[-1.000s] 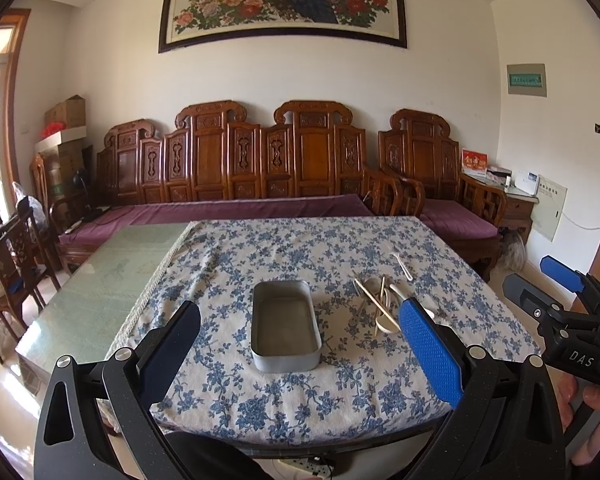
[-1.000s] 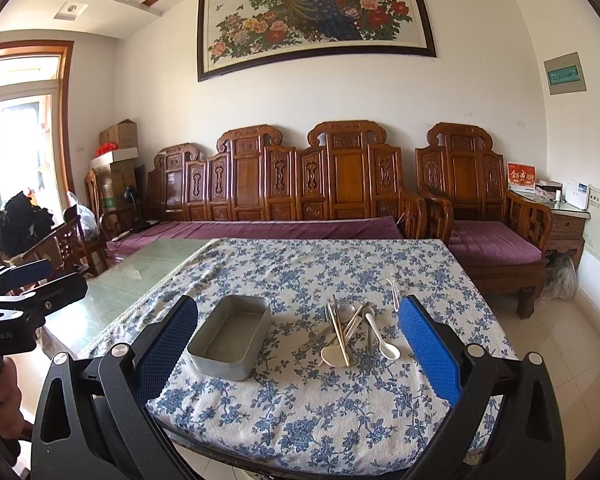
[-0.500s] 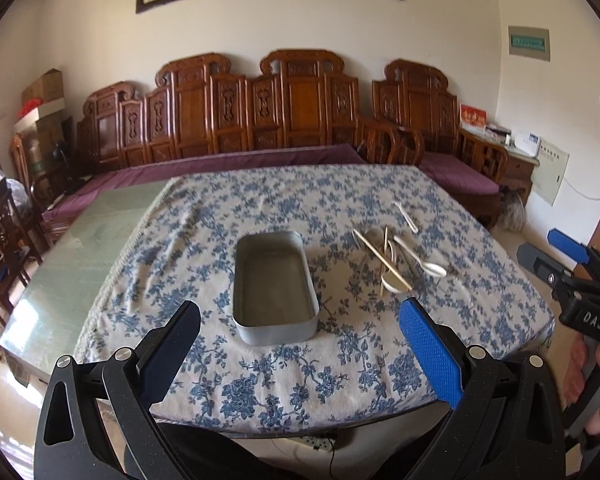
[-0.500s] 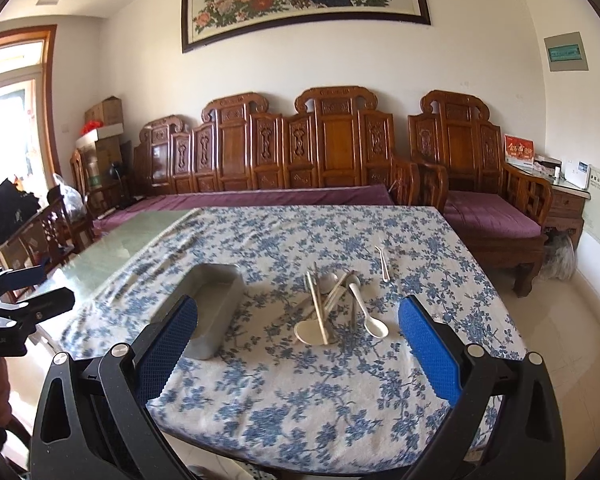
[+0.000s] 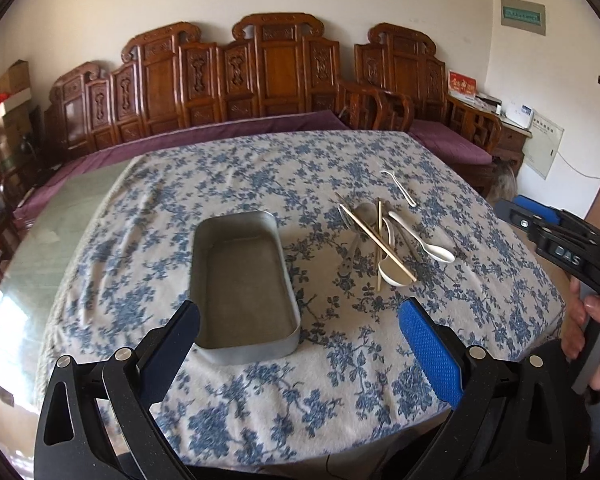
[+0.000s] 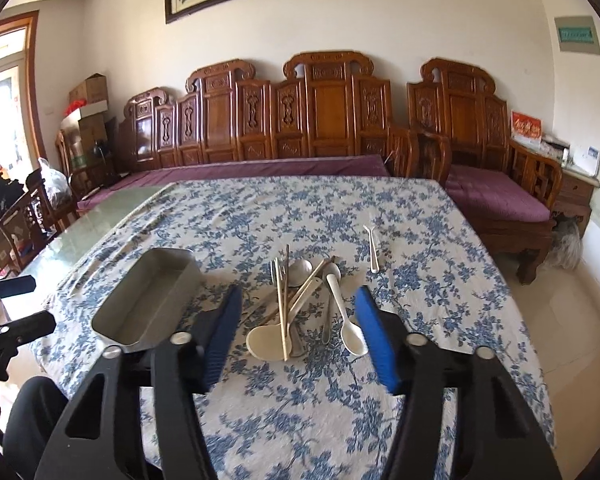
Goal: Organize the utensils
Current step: 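Move the right tool to the utensil pile and grasp a wooden chopstick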
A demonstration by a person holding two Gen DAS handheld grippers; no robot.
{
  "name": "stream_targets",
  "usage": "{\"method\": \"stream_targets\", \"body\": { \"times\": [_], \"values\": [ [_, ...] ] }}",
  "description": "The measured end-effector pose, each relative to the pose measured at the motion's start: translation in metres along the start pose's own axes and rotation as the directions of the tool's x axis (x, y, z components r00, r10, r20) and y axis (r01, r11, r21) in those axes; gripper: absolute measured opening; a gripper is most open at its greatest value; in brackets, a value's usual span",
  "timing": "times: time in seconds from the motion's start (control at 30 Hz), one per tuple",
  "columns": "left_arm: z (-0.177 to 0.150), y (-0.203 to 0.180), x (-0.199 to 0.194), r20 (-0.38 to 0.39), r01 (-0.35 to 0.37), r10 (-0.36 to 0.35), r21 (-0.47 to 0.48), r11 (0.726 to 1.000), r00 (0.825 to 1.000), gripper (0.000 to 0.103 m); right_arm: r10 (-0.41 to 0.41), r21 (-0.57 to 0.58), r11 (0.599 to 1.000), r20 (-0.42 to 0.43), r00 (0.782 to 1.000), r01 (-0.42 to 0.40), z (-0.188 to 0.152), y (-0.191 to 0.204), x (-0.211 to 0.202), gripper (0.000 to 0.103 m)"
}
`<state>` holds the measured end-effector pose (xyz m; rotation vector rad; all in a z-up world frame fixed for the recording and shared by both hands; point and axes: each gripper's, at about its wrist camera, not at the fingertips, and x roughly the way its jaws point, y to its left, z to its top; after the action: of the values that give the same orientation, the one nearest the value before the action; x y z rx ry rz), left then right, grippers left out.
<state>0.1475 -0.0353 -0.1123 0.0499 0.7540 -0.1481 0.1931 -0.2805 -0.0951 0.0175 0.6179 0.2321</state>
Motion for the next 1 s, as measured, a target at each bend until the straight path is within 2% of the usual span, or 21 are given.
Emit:
{"method": "stream_targets", "body": {
  "times": [0.3, 0.53, 0.67, 0.83, 1.0],
  "values": [
    [0.012, -0.003, 0.041, -0.041, 0.029, -0.029, -0.004, 1.0, 0.999, 0.096, 0.082, 0.014, 0.997, -0.123, 0.989, -0.081, -0.011, -0.019, 0.078, 0.029],
    [0.017, -0.007, 0.062, -0.055, 0.022, -0.023, -0.007, 1.0, 0.998, 0.096, 0.174, 0.045, 0.985, -0.23, 0.957, -0.169, -0.037, -0.012, 0.124, 0.027],
    [0.015, -0.011, 0.074, -0.069, 0.024, -0.025, -0.016, 1.0, 0.997, 0.096, 0.193, 0.046, 0.981, -0.274, 0.942, -0.188, -0.048, -0.007, 0.14, 0.025],
    [0.01, -0.019, 0.088, -0.099, 0.028, -0.029, -0.013, 1.0, 0.995, 0.096, 0.201, 0.051, 0.98, -0.294, 0.934, -0.195, -0.047, -0.005, 0.161, 0.025],
    [0.006, -0.023, 0.093, -0.114, 0.018, -0.017, 0.007, 1.0, 0.993, 0.096, 0.225, 0.085, 0.974, -0.306, 0.925, -0.209, -0.043, -0.006, 0.18, 0.018]
  ]
}}
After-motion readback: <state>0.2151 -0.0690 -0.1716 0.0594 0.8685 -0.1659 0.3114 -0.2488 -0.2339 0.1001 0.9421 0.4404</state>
